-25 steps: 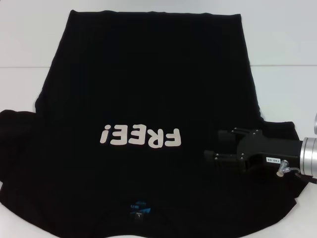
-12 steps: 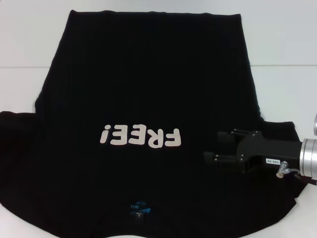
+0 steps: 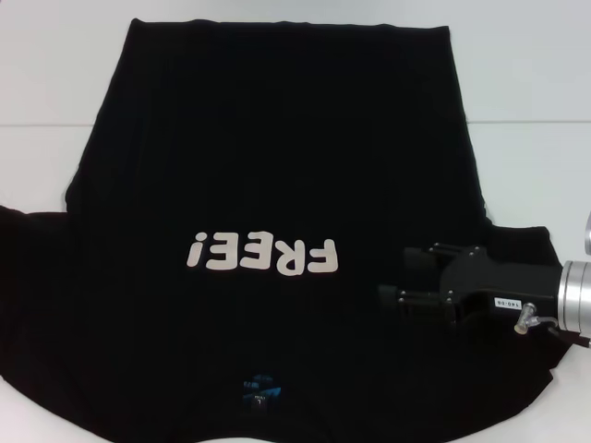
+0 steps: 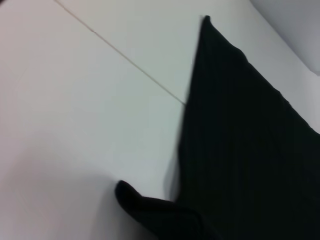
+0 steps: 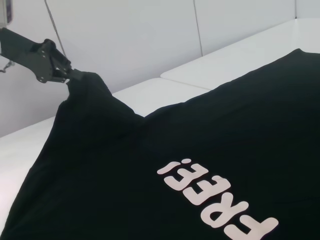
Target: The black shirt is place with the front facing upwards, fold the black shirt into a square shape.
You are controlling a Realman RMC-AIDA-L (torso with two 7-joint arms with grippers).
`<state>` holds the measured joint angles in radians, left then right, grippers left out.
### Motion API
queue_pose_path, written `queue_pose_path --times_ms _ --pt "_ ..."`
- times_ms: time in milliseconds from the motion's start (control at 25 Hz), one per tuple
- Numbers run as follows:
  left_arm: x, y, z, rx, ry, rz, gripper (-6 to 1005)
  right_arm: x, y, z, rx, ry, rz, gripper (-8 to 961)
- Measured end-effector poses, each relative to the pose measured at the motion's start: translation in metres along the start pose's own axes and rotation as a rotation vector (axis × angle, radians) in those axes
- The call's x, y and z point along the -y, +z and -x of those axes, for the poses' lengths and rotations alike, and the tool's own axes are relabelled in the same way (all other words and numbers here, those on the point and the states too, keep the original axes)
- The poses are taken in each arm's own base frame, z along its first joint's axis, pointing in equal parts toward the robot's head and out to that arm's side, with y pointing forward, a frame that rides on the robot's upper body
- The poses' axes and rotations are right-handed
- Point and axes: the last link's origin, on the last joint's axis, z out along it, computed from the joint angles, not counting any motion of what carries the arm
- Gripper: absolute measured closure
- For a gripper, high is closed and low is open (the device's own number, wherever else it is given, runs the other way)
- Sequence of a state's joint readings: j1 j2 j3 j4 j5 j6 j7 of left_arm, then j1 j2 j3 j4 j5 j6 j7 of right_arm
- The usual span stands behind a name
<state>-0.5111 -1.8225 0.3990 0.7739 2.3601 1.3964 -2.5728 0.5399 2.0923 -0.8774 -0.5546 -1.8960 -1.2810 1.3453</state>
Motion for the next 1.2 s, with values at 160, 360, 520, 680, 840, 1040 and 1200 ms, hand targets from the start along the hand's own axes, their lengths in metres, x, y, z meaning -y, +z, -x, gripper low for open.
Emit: queue_pose_path --times_ms 160,360,520,680,840,1040,1200 --pt "-0.013 0.012 0.005 0.025 0.011 0.037 927 -0.001 0.0 0.0 0.0 0.002 0.002 198" --pt "-0.044 0.036 0.016 0.08 0.045 0.142 911 -0.002 0.002 -0.002 -0.001 0.01 0.006 200" --pt "-0.064 0.059 0.036 0.139 0.067 0.195 899 -0.002 0.002 -0.002 -0.001 0.011 0.007 202" --pt "-0.064 0.079 0.058 0.155 0.045 0.204 886 -0.003 0.003 -0.003 0.0 0.014 0.01 204" --pt "-0.051 0.088 0.075 0.123 0.025 0.22 873 -0.003 0.003 -0.001 0.015 0.023 0.007 206" --pt "-0.035 0.079 0.083 0.013 -0.039 0.303 857 -0.002 0.002 0.0 0.032 0.03 0.0 208" --pt "-0.036 0.07 0.088 0.0 0.022 0.365 690 -0.001 0.002 0.001 0.036 0.034 -0.003 210"
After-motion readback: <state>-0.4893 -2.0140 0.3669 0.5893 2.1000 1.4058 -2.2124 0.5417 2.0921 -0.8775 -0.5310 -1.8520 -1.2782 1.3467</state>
